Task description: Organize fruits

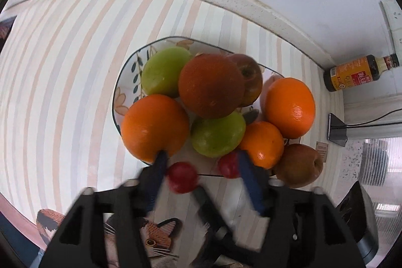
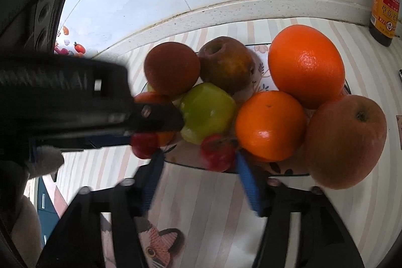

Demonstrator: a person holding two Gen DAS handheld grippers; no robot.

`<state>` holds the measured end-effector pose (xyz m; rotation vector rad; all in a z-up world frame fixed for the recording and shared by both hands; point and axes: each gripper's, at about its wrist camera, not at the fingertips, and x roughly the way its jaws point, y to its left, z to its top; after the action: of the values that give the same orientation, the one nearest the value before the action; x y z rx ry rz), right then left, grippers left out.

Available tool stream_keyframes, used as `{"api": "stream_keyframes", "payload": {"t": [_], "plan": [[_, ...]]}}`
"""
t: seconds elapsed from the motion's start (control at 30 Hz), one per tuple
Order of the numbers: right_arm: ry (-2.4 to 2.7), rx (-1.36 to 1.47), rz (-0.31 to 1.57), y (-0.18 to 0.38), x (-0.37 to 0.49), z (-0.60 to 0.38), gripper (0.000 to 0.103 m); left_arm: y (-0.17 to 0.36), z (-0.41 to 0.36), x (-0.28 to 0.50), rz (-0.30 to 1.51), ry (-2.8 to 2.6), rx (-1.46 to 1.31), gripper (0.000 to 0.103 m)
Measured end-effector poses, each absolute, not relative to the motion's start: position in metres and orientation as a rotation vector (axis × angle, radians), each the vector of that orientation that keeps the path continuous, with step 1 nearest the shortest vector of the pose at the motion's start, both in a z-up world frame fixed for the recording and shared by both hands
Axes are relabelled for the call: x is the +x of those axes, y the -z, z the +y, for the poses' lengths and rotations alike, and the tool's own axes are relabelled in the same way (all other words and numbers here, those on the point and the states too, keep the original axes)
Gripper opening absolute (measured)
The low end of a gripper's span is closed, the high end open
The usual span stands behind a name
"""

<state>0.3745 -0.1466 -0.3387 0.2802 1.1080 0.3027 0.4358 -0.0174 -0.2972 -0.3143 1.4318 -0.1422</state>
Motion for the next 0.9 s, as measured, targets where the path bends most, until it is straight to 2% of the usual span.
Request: {"api": "stream_keyframes", "payload": {"t": [0.03,0.1,0.4,0.43,0.47,0.5,0.53,0.73,0.9], "plan": [[-0.307,0.281,1.107,0.337,0.373,-0.145,0.088,0.295,-0.018,0.436,1.426,0.137,-0.301,0.078],[-0.272,0.279,1.109,0.332,0.368,-0.15,0.092,0.29,-0.017,0.435,1.41,0.132,-0.282,0.083],[-0.272,0.36,1.095,0.314,0.348,-0.178,0.093,0.257,0.006,0.408,1.306,0.088,-0.213,0.084],[-0.284,0.348,1.11,0.313,0.344,-0.179,0.091,0.256,0.013,0.396,1.307,0.065,-0.188,0.084],[-0.313,0.33,1.137,0.313,0.337,-0.176,0.076,0.258,0.019,0.385,1.314,0.057,-0.18,0.084],[-0.349,0.315,1.174,0.316,0.326,-0.175,0.051,0.26,0.023,0.373,1.326,0.047,-0.164,0.084],[-0.371,0.305,1.205,0.318,0.317,-0.174,0.046,0.266,0.028,0.356,1.35,0.035,-0.133,0.084],[-0.427,0.302,1.361,0.337,0.262,-0.191,0.046,0.331,0.032,0.26,1.633,0.09,-0.097,0.084],[-0.415,0.353,1.424,0.341,0.251,-0.216,0.046,0.342,0.034,0.246,1.674,0.116,-0.142,0.084]]}}
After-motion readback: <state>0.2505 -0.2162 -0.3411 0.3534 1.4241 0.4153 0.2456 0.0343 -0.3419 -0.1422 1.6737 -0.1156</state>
